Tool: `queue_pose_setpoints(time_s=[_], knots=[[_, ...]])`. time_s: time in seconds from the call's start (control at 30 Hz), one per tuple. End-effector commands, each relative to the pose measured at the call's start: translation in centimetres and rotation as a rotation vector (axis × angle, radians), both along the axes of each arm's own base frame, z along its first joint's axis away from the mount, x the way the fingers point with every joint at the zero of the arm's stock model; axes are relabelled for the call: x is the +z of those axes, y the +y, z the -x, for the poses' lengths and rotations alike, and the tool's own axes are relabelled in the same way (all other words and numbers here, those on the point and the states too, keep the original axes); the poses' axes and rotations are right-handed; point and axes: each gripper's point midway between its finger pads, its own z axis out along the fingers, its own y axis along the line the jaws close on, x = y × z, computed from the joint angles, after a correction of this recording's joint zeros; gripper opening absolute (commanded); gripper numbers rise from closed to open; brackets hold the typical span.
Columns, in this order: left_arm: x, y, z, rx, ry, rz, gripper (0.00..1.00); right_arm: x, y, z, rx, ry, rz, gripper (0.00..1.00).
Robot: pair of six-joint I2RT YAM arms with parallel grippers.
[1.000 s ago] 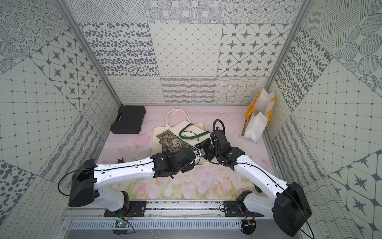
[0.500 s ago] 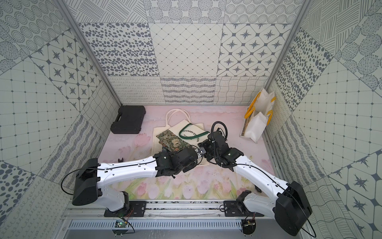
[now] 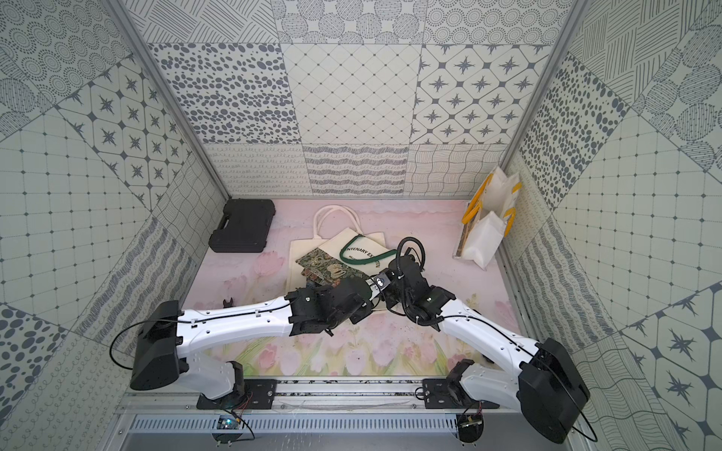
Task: Put away the canvas bag
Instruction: Press the canvas bag.
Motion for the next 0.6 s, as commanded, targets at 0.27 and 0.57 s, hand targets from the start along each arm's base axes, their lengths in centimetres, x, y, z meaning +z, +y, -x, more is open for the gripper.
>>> queue_pose_setpoints(time_s=[0.27, 0.57], knots=[[4.7, 2.3, -1.2, 0.087, 0.004, 0.173, 0.47, 1.6, -2.1, -1.1, 0.124, -0.108, 0.175, 0.0], [7.7, 13.1, -3.0, 0.277, -0.062, 0.252, 0.54, 12.1, -0.3, -7.1, 0.398, -0.366, -0.07, 0.0]])
